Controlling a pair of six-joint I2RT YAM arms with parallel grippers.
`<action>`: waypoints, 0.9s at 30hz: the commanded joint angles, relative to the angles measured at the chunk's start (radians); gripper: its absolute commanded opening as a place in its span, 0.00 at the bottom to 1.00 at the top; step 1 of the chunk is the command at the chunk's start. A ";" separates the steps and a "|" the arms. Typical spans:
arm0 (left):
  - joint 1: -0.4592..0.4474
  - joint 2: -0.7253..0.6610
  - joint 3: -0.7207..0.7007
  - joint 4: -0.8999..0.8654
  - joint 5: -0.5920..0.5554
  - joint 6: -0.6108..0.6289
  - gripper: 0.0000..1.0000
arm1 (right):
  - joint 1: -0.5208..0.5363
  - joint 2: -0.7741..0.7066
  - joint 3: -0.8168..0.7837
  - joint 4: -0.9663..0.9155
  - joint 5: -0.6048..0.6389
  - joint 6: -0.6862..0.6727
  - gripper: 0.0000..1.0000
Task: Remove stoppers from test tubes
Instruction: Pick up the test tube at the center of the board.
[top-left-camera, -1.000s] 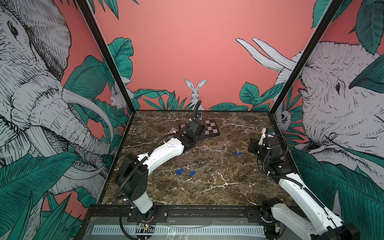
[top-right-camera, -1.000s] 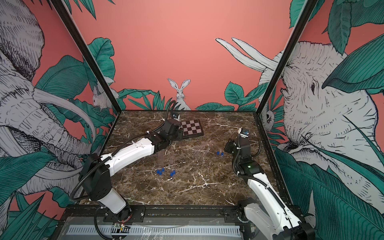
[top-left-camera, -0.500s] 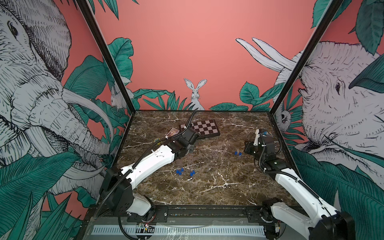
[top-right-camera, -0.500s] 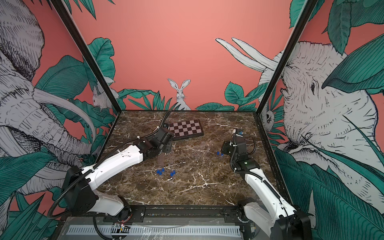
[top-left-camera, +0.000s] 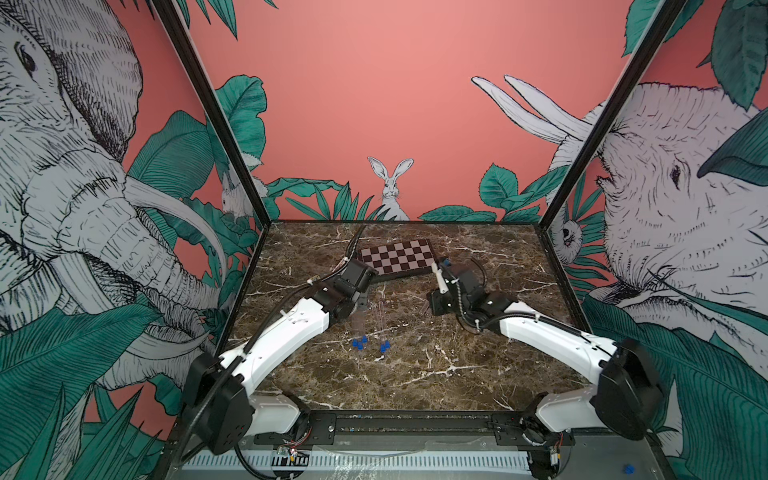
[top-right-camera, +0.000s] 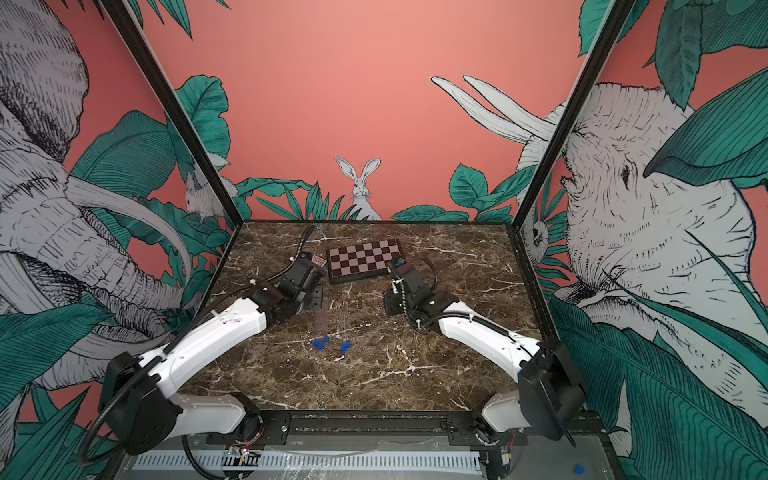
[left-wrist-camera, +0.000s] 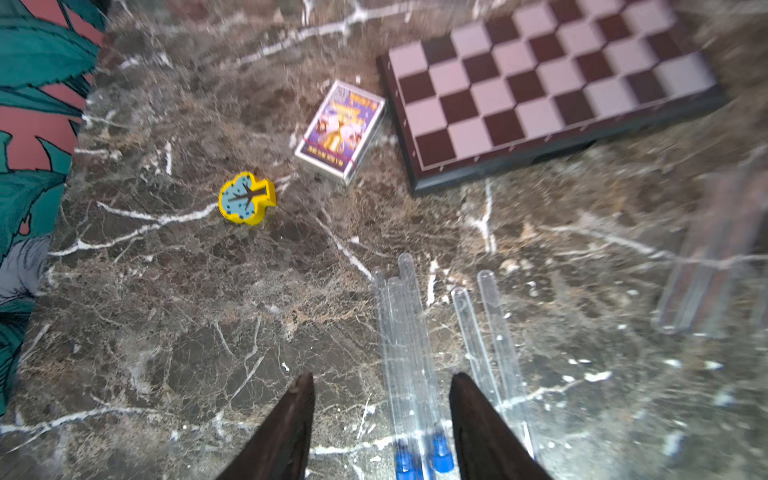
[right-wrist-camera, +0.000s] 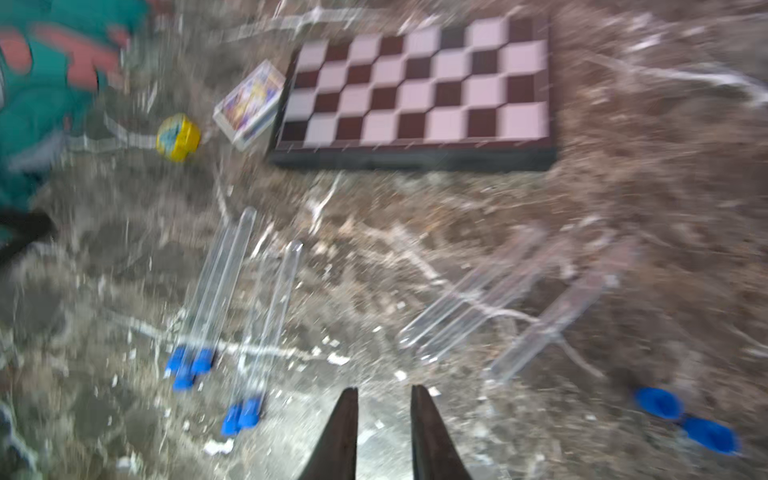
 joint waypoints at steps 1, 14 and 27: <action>0.006 -0.101 -0.033 0.072 -0.016 0.002 0.54 | 0.077 0.096 0.085 -0.071 0.054 -0.030 0.24; 0.008 -0.224 -0.084 0.026 -0.066 0.012 0.54 | 0.231 0.450 0.385 -0.220 0.083 -0.024 0.27; 0.008 -0.249 -0.100 0.027 -0.068 0.012 0.55 | 0.260 0.608 0.505 -0.332 0.137 -0.007 0.28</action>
